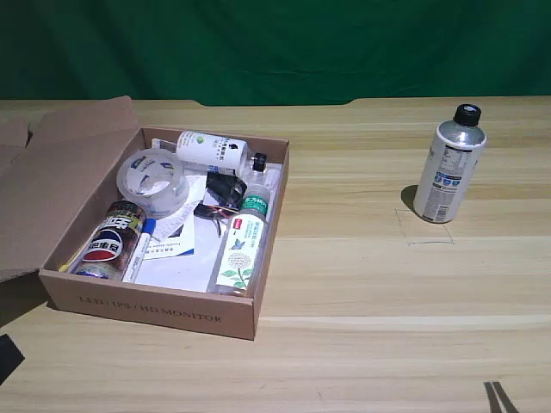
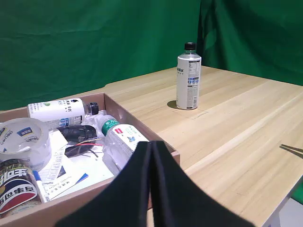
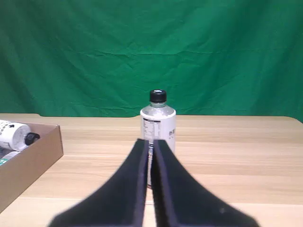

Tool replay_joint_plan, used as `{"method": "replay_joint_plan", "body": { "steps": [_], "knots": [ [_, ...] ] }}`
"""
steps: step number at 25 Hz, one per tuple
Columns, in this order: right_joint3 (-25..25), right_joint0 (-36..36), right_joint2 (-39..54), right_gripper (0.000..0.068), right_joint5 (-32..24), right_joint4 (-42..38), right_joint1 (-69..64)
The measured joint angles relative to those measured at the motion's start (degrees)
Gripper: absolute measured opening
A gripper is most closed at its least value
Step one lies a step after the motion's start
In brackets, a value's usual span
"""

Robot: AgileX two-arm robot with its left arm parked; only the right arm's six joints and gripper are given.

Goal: Place the white bottle into the box.

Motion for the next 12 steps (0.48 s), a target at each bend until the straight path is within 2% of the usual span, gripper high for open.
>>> {"method": "replay_joint_plan", "body": {
  "steps": [12],
  "knots": [
    [0.0, 0.0, 0.0, 0.0003, 0.7, 2.2, 0.0]
  ]
}}
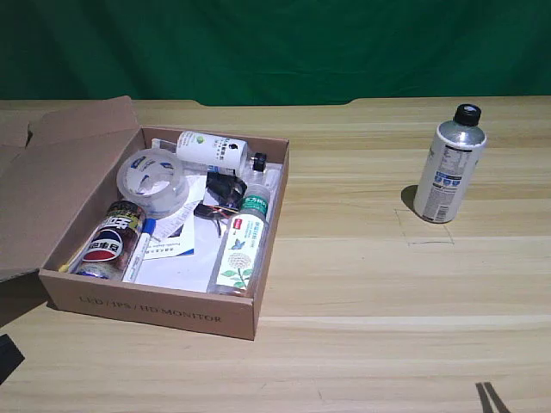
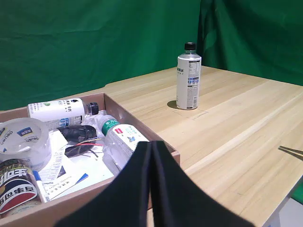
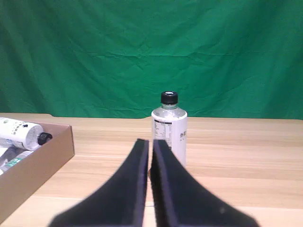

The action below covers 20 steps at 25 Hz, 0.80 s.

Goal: Place the white bottle into the box.

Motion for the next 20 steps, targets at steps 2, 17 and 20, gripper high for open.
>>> {"method": "replay_joint_plan", "body": {
  "steps": [2, 17, 20],
  "knots": [
    [0.0, 0.0, 0.0, 0.0003, 2.3, 0.6, 0.0],
    [0.0, 0.0, -11.6, 0.0673, 6.7, 5.5, 17.0],
    [-1.1, 0.0, -14.7, 0.0679, 6.7, 9.1, 25.3]
  ]
}}
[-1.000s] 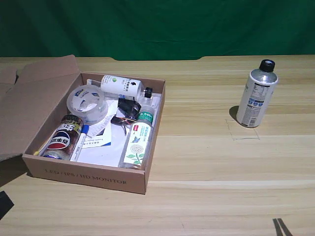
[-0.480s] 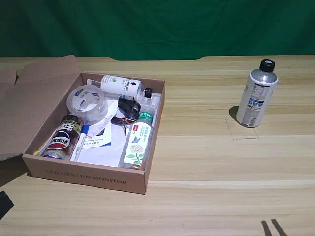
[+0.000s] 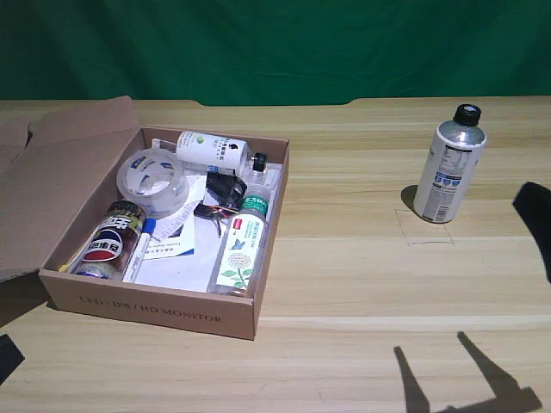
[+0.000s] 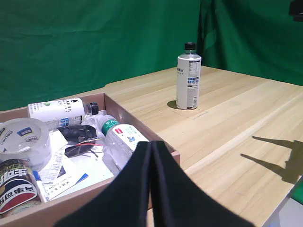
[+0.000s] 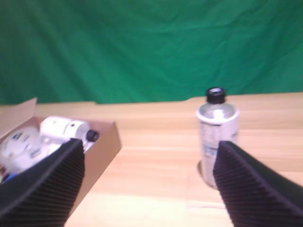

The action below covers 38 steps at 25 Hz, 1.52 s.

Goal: Place the white bottle into the box.

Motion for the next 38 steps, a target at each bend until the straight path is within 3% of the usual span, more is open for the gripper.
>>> {"method": "replay_joint_plan", "body": {
  "steps": [3, 7, 10, 16, 23, 29, 38],
  "knots": [
    [-0.7, 0.0, -4.3, 0.0678, 0.0, 7.8, 8.4],
    [-0.6, 0.0, -8.3, 0.0656, 0.0, 9.1, 15.7],
    [-1.3, 0.0, -10.9, 0.065, 0.0, 5.9, 20.6],
    [-8.7, 0.0, -16.1, 0.0649, 1.1, -1.8, 31.4],
    [-8.8, 6.5, -23.4, 0.0633, 1.8, -12.0, 42.7],
    [-6.1, 11.0, -26.6, 0.0632, 1.8, -22.9, 48.3],
    [-0.6, 11.3, -30.9, 0.0622, 1.8, -24.4, 54.5]
  ]
}}
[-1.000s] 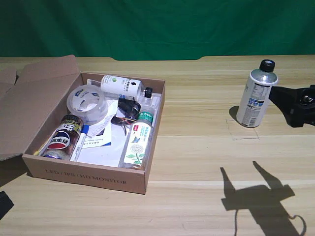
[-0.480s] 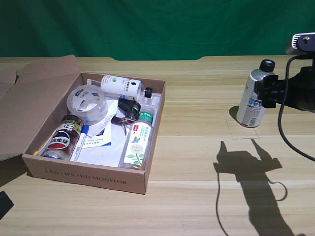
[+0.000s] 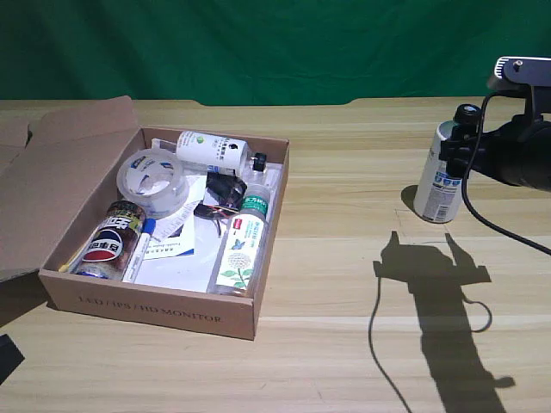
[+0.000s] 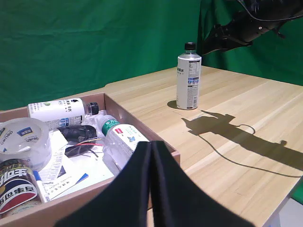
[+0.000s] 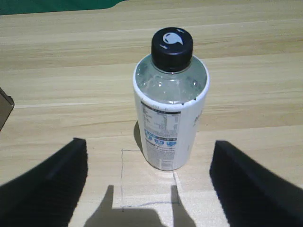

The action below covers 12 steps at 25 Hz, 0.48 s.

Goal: Place the white bottle into the box.

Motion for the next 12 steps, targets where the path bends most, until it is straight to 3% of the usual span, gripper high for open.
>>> {"method": "replay_joint_plan", "body": {
  "steps": [12],
  "knots": [
    [1.9, 0.0, -6.4, 0.0622, 0.0, -1.4, 7.8]
  ]
}}
